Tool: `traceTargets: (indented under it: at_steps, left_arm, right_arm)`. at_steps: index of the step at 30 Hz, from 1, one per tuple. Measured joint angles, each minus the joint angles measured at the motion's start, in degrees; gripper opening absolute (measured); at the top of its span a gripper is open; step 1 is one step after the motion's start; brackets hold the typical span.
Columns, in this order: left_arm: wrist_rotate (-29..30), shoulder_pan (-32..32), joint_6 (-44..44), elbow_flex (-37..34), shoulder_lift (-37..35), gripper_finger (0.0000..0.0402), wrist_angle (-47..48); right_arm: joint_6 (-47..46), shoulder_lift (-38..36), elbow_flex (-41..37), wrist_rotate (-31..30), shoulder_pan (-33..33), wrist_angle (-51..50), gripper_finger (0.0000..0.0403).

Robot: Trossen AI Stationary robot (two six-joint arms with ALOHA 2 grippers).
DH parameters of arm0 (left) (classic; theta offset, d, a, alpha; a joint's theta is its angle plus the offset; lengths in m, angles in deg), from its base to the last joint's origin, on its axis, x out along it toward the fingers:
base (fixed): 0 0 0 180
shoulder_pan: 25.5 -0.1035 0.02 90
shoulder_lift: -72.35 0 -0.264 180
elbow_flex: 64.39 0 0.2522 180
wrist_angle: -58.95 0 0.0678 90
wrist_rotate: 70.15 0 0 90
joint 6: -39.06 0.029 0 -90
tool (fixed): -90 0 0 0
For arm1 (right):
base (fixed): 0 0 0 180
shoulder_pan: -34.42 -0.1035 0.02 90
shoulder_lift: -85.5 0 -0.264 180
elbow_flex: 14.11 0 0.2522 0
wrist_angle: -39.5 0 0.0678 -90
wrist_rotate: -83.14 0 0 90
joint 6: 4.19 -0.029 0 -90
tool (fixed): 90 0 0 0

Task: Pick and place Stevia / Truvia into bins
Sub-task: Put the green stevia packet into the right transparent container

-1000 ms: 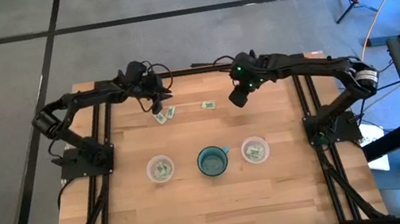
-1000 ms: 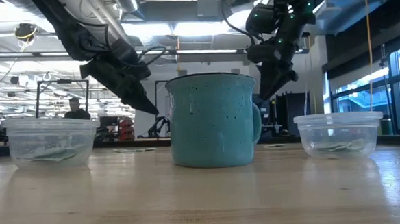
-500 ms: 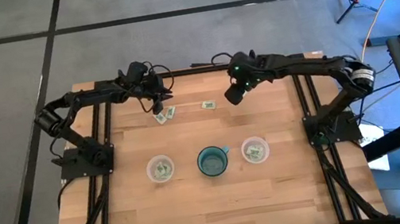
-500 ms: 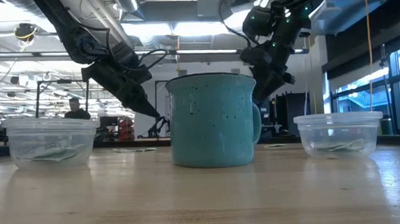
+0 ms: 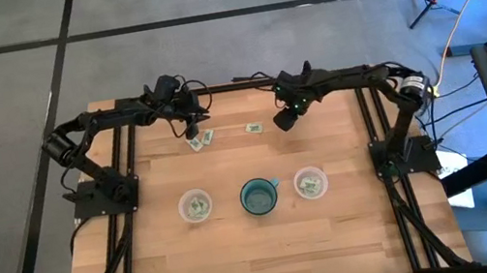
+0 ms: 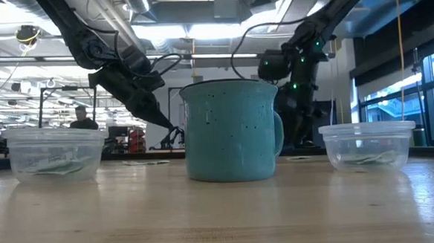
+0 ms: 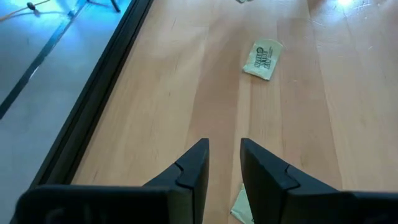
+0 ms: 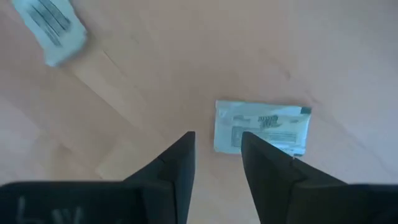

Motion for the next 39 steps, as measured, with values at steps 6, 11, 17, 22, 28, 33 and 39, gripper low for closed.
traceTargets:
  at_steps: [6, 11, 17, 22, 28, 33, 39]
  left_arm:
    - [0.00, 0.00, 0.04, 0.00, 0.00, 0.0086, 0.00]
    - [0.00, 0.00, 0.18, 0.00, -0.02, 0.0086, 0.00]
    - [0.00, 0.00, 1.52, 0.00, -0.04, 0.0086, 0.00]
    - [0.00, 0.00, 1.52, 0.00, -0.04, 0.0086, -0.11]
    - [0.00, 0.00, 1.52, 0.00, -0.05, 0.0086, -2.09]
    - [0.00, 0.00, 1.52, 0.00, -0.07, 0.0086, -3.10]
    - [0.01, 0.00, 1.52, 0.00, -0.07, 0.0086, -3.17]
  right_arm:
    - [-0.24, 2.03, 0.00, -0.50, 0.03, -0.31, 0.0134]
    - [-1.65, 3.83, 0.00, -1.51, 0.32, -0.50, 0.0134]
    - [-1.52, 5.55, 0.26, -1.90, 0.49, -0.97, 0.0127]
    - [-1.17, 5.87, 0.28, -1.90, 0.54, -1.83, 0.0093]
    - [0.57, 5.92, 0.22, -1.86, 0.54, -2.03, 0.0046]
    - [2.13, 5.27, 0.07, -1.85, 0.54, -1.75, 0.0006]
    - [2.46, 1.36, -0.19, -1.16, 0.37, -2.18, 0.0003]
